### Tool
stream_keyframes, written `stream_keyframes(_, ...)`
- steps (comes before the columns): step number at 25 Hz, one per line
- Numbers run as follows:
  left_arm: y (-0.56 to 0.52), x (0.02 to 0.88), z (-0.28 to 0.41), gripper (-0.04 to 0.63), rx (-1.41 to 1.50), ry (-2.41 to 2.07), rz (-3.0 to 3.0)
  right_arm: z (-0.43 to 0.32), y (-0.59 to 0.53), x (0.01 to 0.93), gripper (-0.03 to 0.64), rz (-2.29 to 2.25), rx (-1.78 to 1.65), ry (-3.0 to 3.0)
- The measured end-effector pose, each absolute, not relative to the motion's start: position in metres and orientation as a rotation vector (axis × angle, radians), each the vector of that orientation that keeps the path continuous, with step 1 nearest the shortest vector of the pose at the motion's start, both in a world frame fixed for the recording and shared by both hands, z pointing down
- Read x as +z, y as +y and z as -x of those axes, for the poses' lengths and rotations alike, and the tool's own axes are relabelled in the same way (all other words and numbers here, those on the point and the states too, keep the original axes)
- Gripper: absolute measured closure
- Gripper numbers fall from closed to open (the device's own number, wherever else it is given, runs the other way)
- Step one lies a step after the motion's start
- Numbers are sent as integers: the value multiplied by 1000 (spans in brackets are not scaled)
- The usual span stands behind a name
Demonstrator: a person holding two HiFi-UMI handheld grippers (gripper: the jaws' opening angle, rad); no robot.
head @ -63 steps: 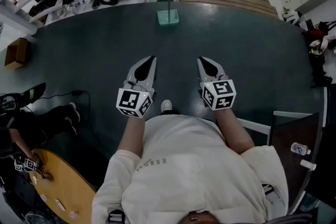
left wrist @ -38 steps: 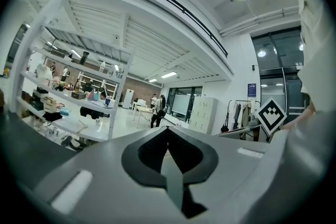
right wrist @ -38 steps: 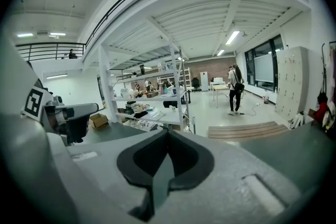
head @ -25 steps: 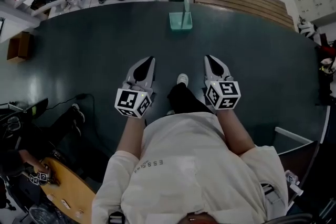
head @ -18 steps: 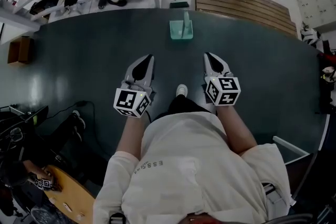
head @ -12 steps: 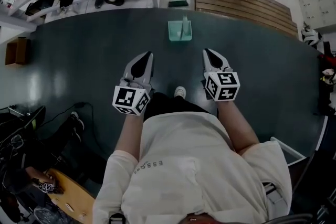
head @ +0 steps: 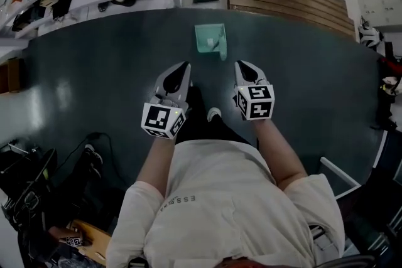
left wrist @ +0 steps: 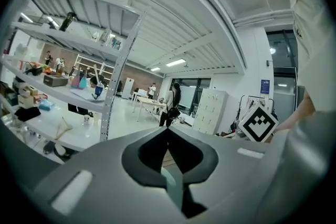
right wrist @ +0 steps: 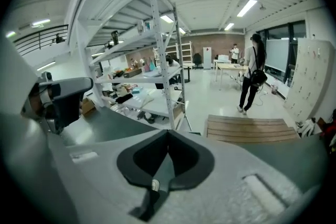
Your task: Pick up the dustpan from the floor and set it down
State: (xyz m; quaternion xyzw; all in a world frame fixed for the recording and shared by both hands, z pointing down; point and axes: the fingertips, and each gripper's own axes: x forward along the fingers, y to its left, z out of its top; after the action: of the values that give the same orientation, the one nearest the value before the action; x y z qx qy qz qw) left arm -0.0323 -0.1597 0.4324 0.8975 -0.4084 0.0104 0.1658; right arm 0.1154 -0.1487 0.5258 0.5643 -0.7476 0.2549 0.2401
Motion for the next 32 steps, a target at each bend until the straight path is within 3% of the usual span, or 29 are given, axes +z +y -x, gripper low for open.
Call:
stream_keyframes(2, -180, 444, 27, 580, 46, -1122, -2565, -113, -167, 548, 624, -1530, 765, -1983)
stream_keyframes(4, -199, 455, 22, 580, 58, -1088, -2571, -112, -185, 571, 536, -1509, 826, -1928)
stream_keyframes(12, -252, 516, 28, 580, 148, -1039, -2532, -113, -232, 669, 419, -1469, 977, -1694)
stream_keyframes(23, -271, 572, 32, 580, 168, -1014, -2454, -117, -257, 756, 422, -1396, 1094, -1521)
stream_keyframes(25, -267, 575, 31, 580, 171, -995, -2440, -116, -260, 759, 469, -1432, 1093, -1528)
stream_keyframes(32, -249, 568, 22, 580, 135, -921, -2393, -121, -264, 758, 523, -1460, 988, -1508)
